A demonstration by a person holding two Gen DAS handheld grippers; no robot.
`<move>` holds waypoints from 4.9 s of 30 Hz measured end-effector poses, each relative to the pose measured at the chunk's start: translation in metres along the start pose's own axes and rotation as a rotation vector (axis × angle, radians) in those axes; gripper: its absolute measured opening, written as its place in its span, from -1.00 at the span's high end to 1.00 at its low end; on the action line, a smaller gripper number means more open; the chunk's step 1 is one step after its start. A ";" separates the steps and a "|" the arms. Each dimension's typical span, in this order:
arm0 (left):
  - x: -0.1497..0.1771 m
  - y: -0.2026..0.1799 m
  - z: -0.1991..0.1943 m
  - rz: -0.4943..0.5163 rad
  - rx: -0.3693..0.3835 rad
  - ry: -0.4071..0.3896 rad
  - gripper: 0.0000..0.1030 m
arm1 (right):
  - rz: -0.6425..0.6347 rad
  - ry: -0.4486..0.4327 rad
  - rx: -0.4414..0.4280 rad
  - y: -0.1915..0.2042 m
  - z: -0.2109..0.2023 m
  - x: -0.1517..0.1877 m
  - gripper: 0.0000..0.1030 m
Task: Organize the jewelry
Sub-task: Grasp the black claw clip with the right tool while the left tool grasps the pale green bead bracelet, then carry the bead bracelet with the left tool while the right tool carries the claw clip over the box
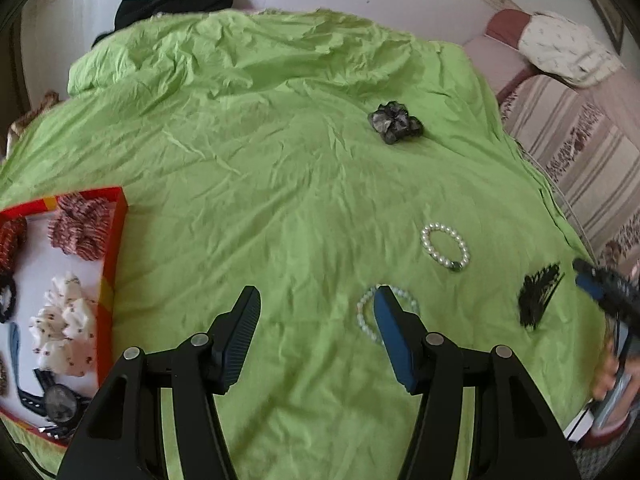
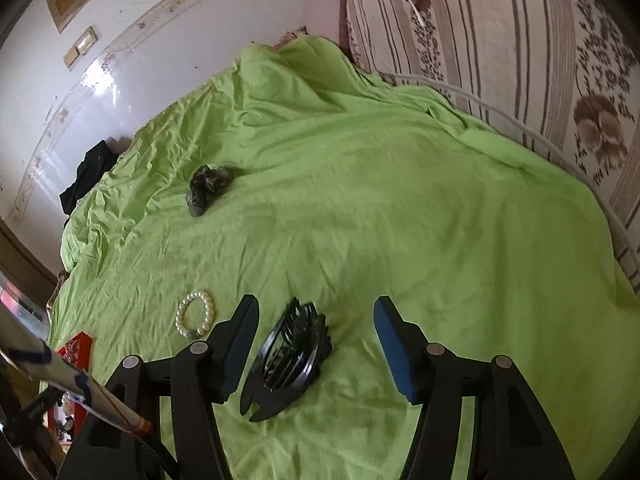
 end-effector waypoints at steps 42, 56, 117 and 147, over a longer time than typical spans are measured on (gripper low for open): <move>0.022 -0.063 0.092 0.167 -0.054 0.089 0.90 | -0.124 0.121 0.071 0.035 0.053 0.026 0.32; 0.036 -0.063 0.038 0.127 0.041 0.004 0.90 | -0.113 0.012 0.018 0.047 0.024 0.018 0.90; 0.094 0.050 -0.143 -0.040 0.189 -0.280 0.90 | -0.227 0.229 -0.642 0.142 0.006 0.064 0.90; 0.088 0.226 -0.159 -0.240 -0.175 -0.373 0.90 | -0.535 0.311 -0.583 0.344 -0.001 0.115 0.90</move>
Point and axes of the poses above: each gripper's, at about its wrist camera, not at the fingertips, and z roughly the way its jaws point, y to its left, x to its underside, the point moved 3 cm from there along z, roughly the way its jaws point, and after that the axes turned 8 degrees about y, right-handed, at the moved point
